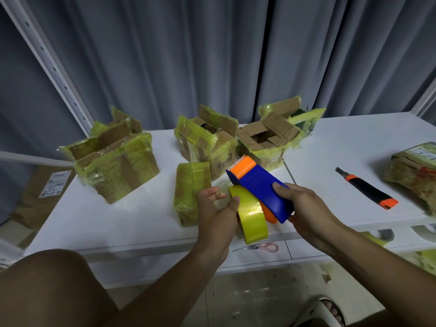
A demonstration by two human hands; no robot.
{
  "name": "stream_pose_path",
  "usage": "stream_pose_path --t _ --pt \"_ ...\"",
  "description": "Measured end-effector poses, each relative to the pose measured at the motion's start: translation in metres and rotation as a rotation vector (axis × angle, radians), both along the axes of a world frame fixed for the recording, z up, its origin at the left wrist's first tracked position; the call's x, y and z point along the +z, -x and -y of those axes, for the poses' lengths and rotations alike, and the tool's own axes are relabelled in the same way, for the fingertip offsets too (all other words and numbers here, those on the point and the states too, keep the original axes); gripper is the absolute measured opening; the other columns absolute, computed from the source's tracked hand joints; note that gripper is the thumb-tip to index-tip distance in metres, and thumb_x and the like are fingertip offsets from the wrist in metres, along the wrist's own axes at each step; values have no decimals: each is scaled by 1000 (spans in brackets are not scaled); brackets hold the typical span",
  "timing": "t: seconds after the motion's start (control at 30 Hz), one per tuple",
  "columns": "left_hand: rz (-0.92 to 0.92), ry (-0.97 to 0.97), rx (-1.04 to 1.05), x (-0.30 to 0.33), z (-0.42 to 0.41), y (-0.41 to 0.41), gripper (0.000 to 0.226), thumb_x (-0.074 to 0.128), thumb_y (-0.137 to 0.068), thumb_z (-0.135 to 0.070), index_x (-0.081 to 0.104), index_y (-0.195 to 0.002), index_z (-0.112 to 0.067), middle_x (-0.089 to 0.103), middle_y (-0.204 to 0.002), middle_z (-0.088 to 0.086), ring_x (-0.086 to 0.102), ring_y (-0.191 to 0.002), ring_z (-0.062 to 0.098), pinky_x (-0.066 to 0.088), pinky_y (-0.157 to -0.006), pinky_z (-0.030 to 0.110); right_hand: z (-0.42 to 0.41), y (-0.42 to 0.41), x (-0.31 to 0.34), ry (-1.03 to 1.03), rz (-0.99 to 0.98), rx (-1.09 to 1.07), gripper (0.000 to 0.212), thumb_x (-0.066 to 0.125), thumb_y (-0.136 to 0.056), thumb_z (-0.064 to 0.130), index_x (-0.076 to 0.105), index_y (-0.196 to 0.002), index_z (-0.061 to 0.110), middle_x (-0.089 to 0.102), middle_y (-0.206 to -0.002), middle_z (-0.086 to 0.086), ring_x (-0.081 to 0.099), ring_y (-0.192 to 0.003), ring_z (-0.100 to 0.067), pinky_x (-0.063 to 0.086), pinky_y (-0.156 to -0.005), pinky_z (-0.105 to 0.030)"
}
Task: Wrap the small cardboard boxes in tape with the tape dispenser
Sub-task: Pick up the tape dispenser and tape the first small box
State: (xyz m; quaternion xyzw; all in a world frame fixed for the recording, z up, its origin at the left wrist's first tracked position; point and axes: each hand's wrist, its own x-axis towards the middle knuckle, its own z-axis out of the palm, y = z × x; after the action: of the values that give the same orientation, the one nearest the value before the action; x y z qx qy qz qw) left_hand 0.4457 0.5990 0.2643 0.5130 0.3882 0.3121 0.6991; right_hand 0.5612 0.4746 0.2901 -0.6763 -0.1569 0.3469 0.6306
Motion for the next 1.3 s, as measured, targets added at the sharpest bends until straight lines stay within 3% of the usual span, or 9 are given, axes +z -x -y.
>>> stream_pose_path --t 0.13,0.3,0.43,0.53,0.67,0.87,0.93,1.1,1.3 --pt "3 -7 10 1 -1 0 40 71 -87 -9 45 -103 -34 55 -111 -6 62 -108 16 57 -87 51 0 -2 0 41 179 90 24 56 -100 35 73 -106 20 77 -99 2 71 -87 -8 54 -75 -19" --pt "18 -33 -26 3 2 1 46 70 -89 -10 40 -115 -33 52 -113 -12 60 -103 10 57 -88 48 1 -13 -6 89 132 166 44 50 -93 51 70 -116 19 76 -109 -3 71 -99 -16 54 -90 -31" --pt "5 -93 -64 4 4 2 55 68 -91 -16 34 -129 -35 47 -116 -23 54 -104 1 56 -91 41 5 -20 -7 -127 -235 49 37 40 -107 25 63 -123 2 72 -117 -14 69 -101 -22 54 -89 -39" --pt "2 -121 -84 3 5 4 55 66 -92 -19 31 -129 -39 44 -119 -25 54 -111 4 55 -92 39 12 -25 -6 -151 -294 118 38 34 -103 12 64 -124 1 72 -123 -14 72 -102 -24 59 -86 -39" --pt "-9 -189 -96 2 10 7 65 63 -94 -21 22 -141 -40 39 -125 -22 52 -111 -1 52 -77 18 13 -30 -12 -113 -255 132 33 45 -102 7 63 -130 12 71 -124 -16 69 -106 -26 57 -87 -40" --pt "79 -189 -143 1 20 8 84 57 -95 -28 -4 -150 -48 26 -124 -44 56 -106 -13 56 -76 19 12 -31 -23 -93 -236 197 39 68 -80 8 68 -119 3 74 -111 -20 74 -90 -21 64 -73 -31" --pt "108 -193 -133 -1 22 6 78 56 -96 -28 2 -150 -46 29 -119 -49 56 -105 -16 53 -70 15 12 -27 -29 -62 -95 239 34 77 -78 20 75 -108 4 76 -104 -18 75 -86 -22 62 -69 -28" --pt "116 -172 -94 -15 30 5 49 54 -86 -41 27 -126 -31 52 -127 3 65 -106 9 54 -60 19 11 -21 -40 -87 46 179 30 68 -80 18 74 -107 6 78 -98 -13 76 -86 -23 60 -68 -26" --pt "3 -168 -200 -16 33 6 29 39 -92 -47 46 -104 -22 59 -101 -5 61 -78 -10 45 -54 10 7 -19 -43 -106 -51 184 39 68 -83 13 68 -121 5 75 -114 -15 73 -99 -24 62 -82 -35"
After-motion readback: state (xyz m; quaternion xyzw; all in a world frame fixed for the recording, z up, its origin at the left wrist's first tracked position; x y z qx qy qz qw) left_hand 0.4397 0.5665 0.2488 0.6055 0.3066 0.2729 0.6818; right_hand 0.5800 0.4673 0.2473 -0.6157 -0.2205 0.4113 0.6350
